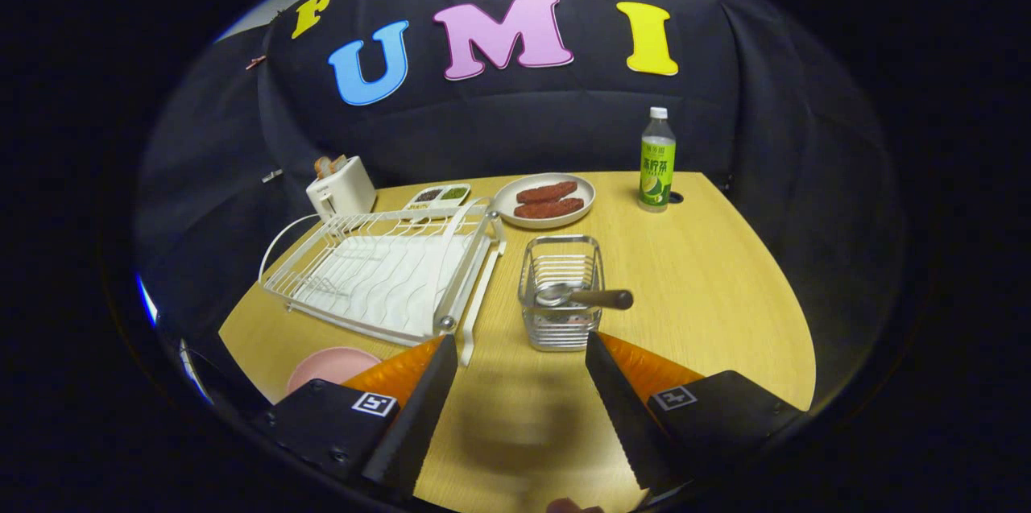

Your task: Take the plate from the dish rack, then take the spoon from the basket and place it into the plate.

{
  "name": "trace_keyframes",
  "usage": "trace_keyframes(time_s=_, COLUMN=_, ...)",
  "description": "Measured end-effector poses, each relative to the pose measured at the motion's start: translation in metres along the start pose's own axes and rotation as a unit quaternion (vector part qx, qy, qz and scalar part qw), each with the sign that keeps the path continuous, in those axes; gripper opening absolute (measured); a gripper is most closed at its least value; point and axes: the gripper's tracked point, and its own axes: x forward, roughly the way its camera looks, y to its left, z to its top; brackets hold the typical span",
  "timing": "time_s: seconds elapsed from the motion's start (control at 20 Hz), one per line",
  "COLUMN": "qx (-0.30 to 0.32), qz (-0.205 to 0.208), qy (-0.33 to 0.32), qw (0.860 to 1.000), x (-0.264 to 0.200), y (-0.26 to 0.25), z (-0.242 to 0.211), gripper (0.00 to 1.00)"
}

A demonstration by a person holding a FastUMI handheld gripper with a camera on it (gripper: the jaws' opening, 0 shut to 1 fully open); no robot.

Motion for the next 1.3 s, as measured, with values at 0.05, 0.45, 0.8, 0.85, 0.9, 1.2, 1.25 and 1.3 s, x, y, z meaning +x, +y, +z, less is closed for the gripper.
trace_keyframes(time_s=0.05, qx=-0.001, qz=-0.005, qy=-0.013, qw=1.0, x=0.004, y=-0.008, z=0.006, gripper=0.98)
trace_keyframes(time_s=0.45, qx=-0.05, qz=-0.01, qy=-0.064, qw=0.997, x=0.032, y=-0.033, z=0.018, gripper=0.98)
trace_keyframes(time_s=0.8, qx=-0.035, qz=0.01, qy=-0.124, qw=0.992, x=0.069, y=-0.032, z=0.034, gripper=0.93)
trace_keyframes(time_s=0.85, qx=-0.032, qz=0.011, qy=-0.132, qw=0.991, x=0.071, y=-0.033, z=0.038, gripper=0.9)
trace_keyframes(time_s=0.9, qx=-0.027, qz=0.013, qy=-0.141, qw=0.99, x=0.072, y=-0.033, z=0.042, gripper=0.81)
trace_keyframes(time_s=1.2, qx=-0.02, qz=0.016, qy=-0.15, qw=0.988, x=0.082, y=-0.034, z=0.039, gripper=0.54)
trace_keyframes(time_s=1.25, qx=-0.025, qz=0.016, qy=-0.157, qw=0.987, x=0.081, y=-0.033, z=0.04, gripper=0.54)
trace_keyframes(time_s=1.3, qx=-0.03, qz=0.015, qy=-0.161, qw=0.986, x=0.08, y=-0.034, z=0.039, gripper=0.54)
